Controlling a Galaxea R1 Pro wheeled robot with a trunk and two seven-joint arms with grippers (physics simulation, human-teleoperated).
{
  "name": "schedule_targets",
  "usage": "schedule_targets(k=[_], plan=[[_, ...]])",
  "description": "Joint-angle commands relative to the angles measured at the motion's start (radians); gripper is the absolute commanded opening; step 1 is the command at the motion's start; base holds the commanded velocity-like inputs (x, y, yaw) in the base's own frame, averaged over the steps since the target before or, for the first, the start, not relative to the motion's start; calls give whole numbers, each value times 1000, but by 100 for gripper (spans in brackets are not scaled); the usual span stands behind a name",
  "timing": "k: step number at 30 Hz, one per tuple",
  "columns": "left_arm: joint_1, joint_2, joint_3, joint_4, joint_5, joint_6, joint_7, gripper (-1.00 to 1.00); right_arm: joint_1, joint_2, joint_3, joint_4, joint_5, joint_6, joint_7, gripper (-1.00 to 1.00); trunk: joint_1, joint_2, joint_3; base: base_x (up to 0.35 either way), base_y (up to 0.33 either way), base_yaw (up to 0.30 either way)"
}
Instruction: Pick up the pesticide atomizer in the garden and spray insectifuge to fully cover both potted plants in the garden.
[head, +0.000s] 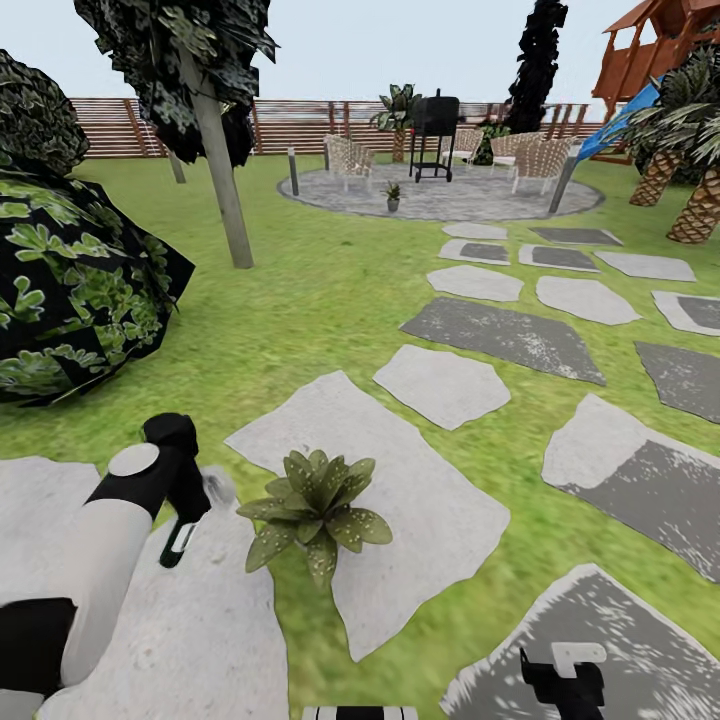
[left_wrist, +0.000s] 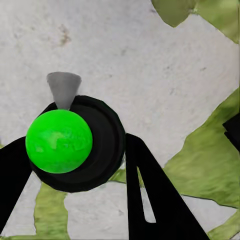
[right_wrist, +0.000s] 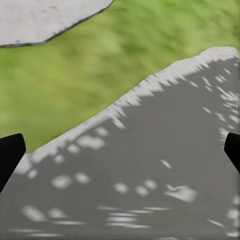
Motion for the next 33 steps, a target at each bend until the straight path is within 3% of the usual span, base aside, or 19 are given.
schedule_targets(k=[1,5,12,18,27,33], plan=[[-21,-23,-5,0,-10,11,-9,-100,-1,-1,-5,2,11,-3,-6,100,0,0,-1,0,0,0],[-81,-60,-51,74,-10,15,-9,-100,-1,-1,-5,1,10,-3,-6,100,0,0,-1,0,0,0],[-80,-68,-59,113,-12,21,-9,-100,-1,1,-5,0,9,-5,-6,100,0,0,0,-88,134,-116],[-82,-107,-58,113,-13,25,-9,-100,-1,1,-5,0,9,-5,-6,100,0,0,3,7,306,-284],[-79,-110,-55,113,-12,26,-9,-100,-1,-1,-5,0,9,-5,-7,100,0,0,8,206,269,-286],[-74,-109,-57,113,-13,25,-9,-100,-1,-1,-5,0,9,-5,-7,100,0,0,11,-176,216,-286]])
